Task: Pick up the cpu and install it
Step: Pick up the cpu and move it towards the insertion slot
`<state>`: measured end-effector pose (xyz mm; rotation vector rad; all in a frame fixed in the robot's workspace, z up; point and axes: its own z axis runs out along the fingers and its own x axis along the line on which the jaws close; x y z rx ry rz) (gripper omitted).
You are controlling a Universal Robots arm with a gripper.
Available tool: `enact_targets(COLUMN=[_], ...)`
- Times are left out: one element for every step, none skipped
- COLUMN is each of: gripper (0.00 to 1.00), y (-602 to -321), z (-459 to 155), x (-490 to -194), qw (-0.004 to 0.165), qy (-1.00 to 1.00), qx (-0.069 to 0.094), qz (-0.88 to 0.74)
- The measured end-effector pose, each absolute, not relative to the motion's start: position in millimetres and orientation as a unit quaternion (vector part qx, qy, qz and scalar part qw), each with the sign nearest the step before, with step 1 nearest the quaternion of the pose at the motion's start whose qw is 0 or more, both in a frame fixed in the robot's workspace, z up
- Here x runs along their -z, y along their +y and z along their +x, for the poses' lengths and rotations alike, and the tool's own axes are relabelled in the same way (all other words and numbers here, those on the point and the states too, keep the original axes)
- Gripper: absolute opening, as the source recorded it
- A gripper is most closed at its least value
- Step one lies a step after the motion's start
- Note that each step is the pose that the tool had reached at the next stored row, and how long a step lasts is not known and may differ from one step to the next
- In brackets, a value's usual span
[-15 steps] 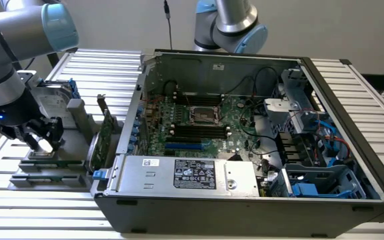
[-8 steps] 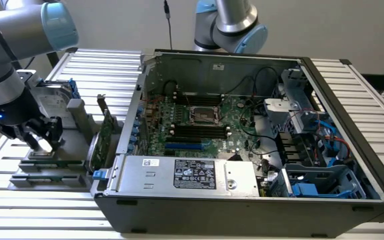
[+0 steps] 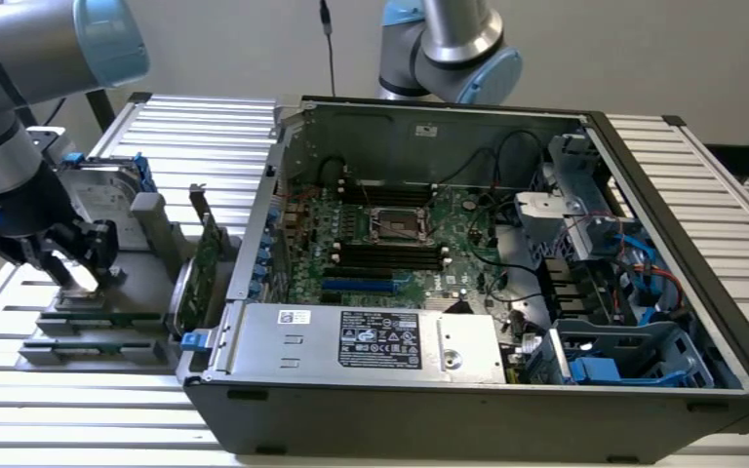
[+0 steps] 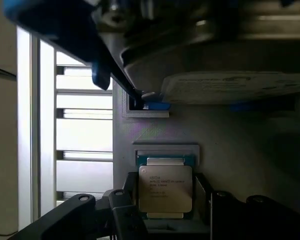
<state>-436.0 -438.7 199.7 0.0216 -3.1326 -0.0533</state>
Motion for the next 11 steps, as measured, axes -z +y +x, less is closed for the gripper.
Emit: enact_targets(gripper=[0.55, 0.55, 0.55, 0.55, 0.55, 0.55, 0.55, 0.55, 0.55, 0.55, 0.55], y=[-438.7, -438.7, -438.8, -438.7, -438.7, -438.7, -438.7, -438.7, -438.7, -438.7, -438.7], z=[-436.0, -436.0, -436.0, -436.0, -436.0, -436.0, -436.0, -436.0, -435.9, -435.8, -435.6], x=[-202.6, -205.8, -209.9, -214.4, -218.8, -223.6, -228.1, -232.6, -237.1, -241.6, -246.3], qw=[0.004, 0.004, 0.004, 0.004, 0.004, 0.004, 0.004, 0.004, 0.005, 0.005, 0.005], qy=[-1.000, -1.000, -1.000, -1.000, -1.000, -1.000, -1.000, -1.000, -1.000, -1.000, -1.000], qx=[0.017, 0.017, 0.017, 0.017, 0.017, 0.017, 0.017, 0.017, 0.017, 0.017, 0.017], qz=[0.007, 0.007, 0.007, 0.007, 0.007, 0.007, 0.007, 0.007, 0.007, 0.007, 0.007])
